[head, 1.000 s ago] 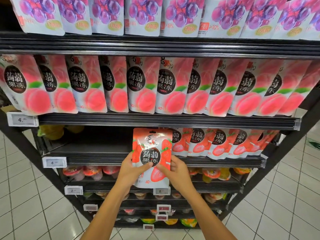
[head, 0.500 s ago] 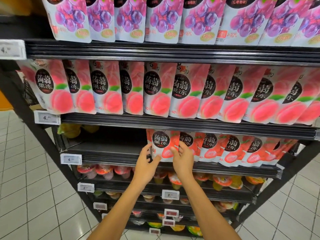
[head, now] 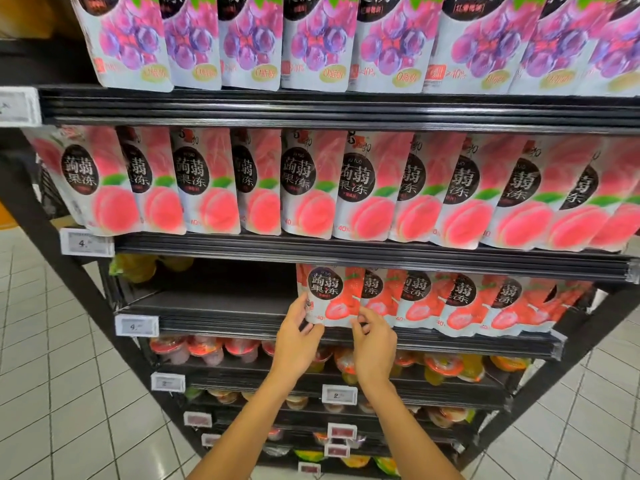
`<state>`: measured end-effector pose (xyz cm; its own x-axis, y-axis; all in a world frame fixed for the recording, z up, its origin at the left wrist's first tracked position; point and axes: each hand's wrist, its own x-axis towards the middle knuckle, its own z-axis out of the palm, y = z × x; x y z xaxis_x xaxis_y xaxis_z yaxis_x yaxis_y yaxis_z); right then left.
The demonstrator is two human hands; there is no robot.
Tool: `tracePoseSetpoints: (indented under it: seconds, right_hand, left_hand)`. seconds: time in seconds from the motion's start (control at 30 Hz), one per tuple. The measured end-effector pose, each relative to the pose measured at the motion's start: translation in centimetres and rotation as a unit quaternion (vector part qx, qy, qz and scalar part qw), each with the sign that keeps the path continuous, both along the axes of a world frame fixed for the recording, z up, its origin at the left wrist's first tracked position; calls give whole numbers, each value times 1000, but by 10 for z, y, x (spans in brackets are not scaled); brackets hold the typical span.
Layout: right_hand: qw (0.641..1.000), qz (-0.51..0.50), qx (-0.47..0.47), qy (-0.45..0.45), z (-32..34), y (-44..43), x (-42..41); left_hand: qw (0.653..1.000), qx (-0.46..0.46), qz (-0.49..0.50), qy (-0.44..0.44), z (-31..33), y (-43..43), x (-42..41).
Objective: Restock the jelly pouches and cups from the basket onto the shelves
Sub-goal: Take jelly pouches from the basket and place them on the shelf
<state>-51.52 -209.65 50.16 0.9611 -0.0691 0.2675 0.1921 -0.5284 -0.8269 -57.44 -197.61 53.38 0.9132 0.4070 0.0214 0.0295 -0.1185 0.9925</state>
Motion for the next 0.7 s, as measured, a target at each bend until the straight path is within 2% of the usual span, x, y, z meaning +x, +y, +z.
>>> tracePoseSetpoints:
  seconds: [0.2,0.37,0.53,0.7]
  right_hand:
    - [999,-41,-8,32,-1,3,5]
    - [999,-23,25,30,-8,-2,2]
    - [998,-50,25,6,-15,-3,-16]
    - [996,-72,31,40,-41,3,-47]
  left_hand:
    - [1000,-15,4,0,0,-1,2]
    - [999,-30,19,-3,-4,3,-2]
    - [998,-33,55,-6,-13,9,-17]
    - [996,-61,66,19,-34,25,-49]
